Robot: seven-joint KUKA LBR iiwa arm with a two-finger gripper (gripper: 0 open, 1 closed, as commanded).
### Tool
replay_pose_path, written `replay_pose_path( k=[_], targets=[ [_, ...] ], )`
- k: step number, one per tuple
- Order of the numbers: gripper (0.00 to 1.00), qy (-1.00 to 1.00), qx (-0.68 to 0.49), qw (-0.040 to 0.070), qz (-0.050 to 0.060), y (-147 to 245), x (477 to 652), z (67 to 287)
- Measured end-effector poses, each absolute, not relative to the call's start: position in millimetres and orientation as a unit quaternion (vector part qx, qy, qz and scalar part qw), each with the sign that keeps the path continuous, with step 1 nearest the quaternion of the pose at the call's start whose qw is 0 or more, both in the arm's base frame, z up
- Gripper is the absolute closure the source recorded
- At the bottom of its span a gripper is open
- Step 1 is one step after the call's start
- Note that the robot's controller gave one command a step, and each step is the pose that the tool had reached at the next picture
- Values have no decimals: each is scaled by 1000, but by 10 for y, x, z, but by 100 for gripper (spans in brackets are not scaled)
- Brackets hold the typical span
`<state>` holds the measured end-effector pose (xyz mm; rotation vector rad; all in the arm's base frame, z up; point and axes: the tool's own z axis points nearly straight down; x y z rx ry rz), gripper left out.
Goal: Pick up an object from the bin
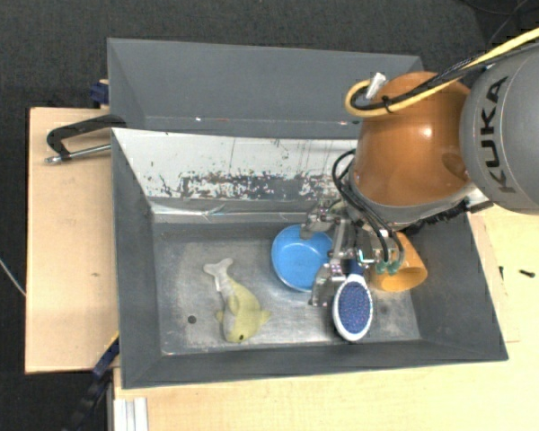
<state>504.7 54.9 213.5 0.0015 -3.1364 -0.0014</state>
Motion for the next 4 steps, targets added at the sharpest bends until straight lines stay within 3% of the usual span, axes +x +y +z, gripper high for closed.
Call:
replay_pose_path(
  k=[1, 2, 3, 4],
  targets=[
    [0, -979, -202, 2, 0, -117, 4943, 1180],
    [0, -974, -228, -3, -1, -75, 4991, 706],
    [100, -974, -226, -4, -3, -54, 5009, 754],
    [100, -976, -218, -6, -2, -77, 5197, 2209]
  ],
)
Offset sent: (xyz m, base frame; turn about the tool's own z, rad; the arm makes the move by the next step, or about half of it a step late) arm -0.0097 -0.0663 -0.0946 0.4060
